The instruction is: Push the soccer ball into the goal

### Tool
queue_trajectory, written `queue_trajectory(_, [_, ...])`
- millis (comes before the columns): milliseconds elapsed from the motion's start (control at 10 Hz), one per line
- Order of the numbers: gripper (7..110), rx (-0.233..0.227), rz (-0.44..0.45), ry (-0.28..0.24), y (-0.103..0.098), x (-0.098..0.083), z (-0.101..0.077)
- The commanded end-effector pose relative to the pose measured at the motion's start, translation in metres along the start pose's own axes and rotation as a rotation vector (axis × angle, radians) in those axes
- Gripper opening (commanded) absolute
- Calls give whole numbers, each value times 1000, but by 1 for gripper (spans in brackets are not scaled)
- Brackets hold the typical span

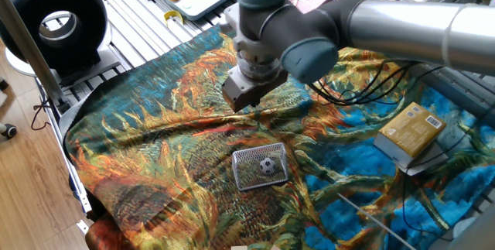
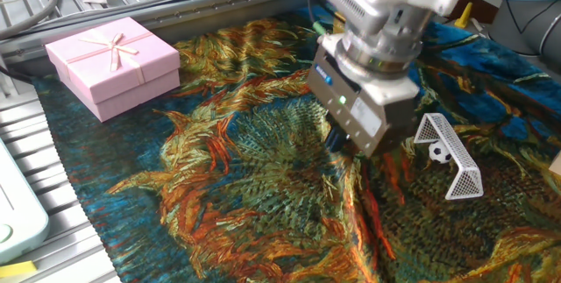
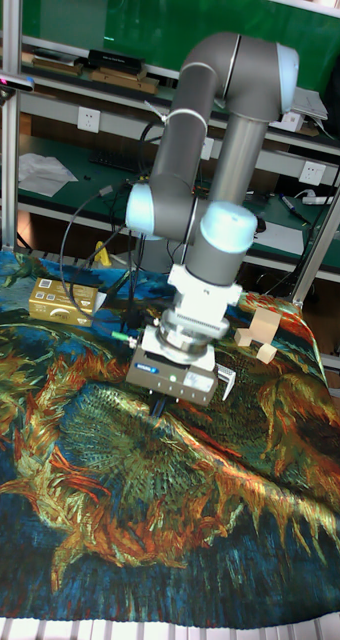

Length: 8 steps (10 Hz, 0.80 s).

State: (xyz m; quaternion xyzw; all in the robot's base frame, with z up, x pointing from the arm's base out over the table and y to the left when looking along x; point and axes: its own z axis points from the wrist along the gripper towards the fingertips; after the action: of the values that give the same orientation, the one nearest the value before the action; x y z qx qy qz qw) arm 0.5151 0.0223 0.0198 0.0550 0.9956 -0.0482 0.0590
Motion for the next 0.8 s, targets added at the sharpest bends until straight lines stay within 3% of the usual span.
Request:
queue_trajectory(0, [7,-77,45,106,8,42,-28])
queue_trajectory(200, [7,-79,61,141,8,53,-31])
queue_trajectory(700, [7,-119,60,150,15,52,-27])
